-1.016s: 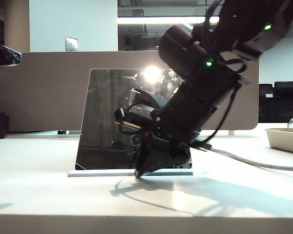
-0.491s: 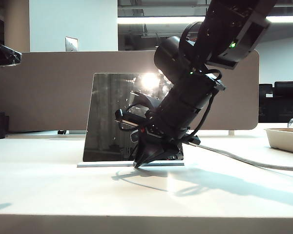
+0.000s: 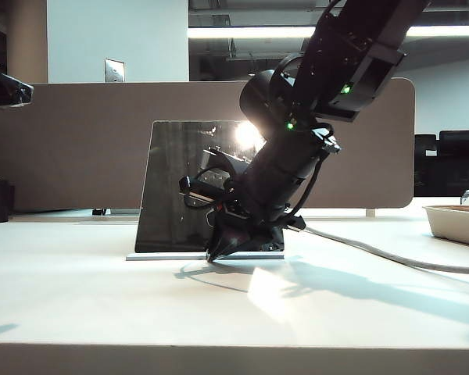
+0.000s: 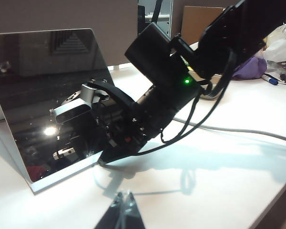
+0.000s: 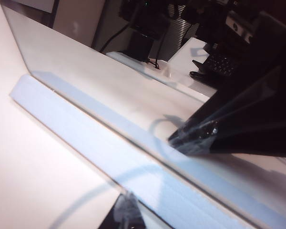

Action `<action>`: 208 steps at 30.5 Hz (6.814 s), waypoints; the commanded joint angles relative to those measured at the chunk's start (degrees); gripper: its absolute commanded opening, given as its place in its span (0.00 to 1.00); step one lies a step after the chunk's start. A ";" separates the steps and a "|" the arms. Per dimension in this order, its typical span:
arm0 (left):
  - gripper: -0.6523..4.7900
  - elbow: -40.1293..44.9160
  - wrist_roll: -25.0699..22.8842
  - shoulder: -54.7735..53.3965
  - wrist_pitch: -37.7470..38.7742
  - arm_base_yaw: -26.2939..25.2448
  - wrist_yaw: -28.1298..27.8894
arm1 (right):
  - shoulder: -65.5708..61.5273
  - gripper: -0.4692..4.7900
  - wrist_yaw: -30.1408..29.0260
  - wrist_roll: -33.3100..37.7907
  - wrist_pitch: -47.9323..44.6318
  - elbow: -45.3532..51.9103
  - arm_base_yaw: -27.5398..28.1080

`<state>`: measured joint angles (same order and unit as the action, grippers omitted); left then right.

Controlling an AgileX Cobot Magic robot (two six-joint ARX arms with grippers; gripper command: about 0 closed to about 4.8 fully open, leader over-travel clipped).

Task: Push the base of the mirror on the table to move it forward for a short distance.

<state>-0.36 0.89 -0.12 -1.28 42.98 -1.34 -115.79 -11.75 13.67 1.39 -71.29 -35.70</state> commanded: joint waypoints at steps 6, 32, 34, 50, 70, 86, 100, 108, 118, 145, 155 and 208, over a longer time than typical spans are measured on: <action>0.12 -0.04 -0.24 -0.02 -0.50 0.00 0.09 | -3.50 0.09 1.14 -0.37 1.57 -3.48 1.81; 0.12 -0.04 -0.24 -0.02 -0.50 -0.26 0.09 | -6.32 0.08 -5.44 -0.87 9.62 -11.91 3.76; 0.12 -0.04 -0.24 -0.02 -0.50 -0.26 0.09 | -5.38 0.08 -6.84 -2.08 11.39 -11.89 3.39; 0.12 -0.07 -0.24 -0.02 -0.48 -19.30 0.13 | 17.46 0.08 -1.64 -4.72 20.79 -11.69 -2.67; 0.12 -0.07 -0.24 -0.02 -0.52 -40.26 0.09 | 44.37 0.08 11.47 -7.41 23.78 -11.61 -7.02; 0.12 -0.07 -0.24 -0.02 -0.50 -40.26 0.09 | 69.81 0.09 25.59 -6.49 19.45 10.69 -6.93; 0.12 -0.07 -0.24 -0.02 -0.50 -40.26 0.09 | 86.31 0.09 36.61 -6.40 15.65 22.14 -6.88; 0.12 -0.07 -0.24 -0.02 -0.52 -40.26 0.11 | 93.55 0.09 37.66 -6.40 15.04 27.63 -6.88; 0.12 -0.07 -0.24 -0.02 -0.48 -40.44 0.11 | 95.76 0.09 38.71 -6.45 15.43 29.79 -6.80; 0.12 -0.07 -0.24 -0.02 -0.50 -42.36 0.11 | 98.47 0.09 39.06 -6.62 14.84 34.12 -6.82; 0.12 -0.07 -0.24 -0.02 -0.50 -42.36 0.09 | 98.47 0.09 39.06 -6.62 16.17 34.12 -6.82; 0.12 -0.07 -0.24 -0.02 -0.52 -42.34 0.11 | 115.56 0.09 9.03 -8.76 -5.05 70.69 37.55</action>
<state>-0.36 0.89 -0.12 -1.28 0.62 -1.45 -0.25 -2.74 4.69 -2.68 -0.34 1.34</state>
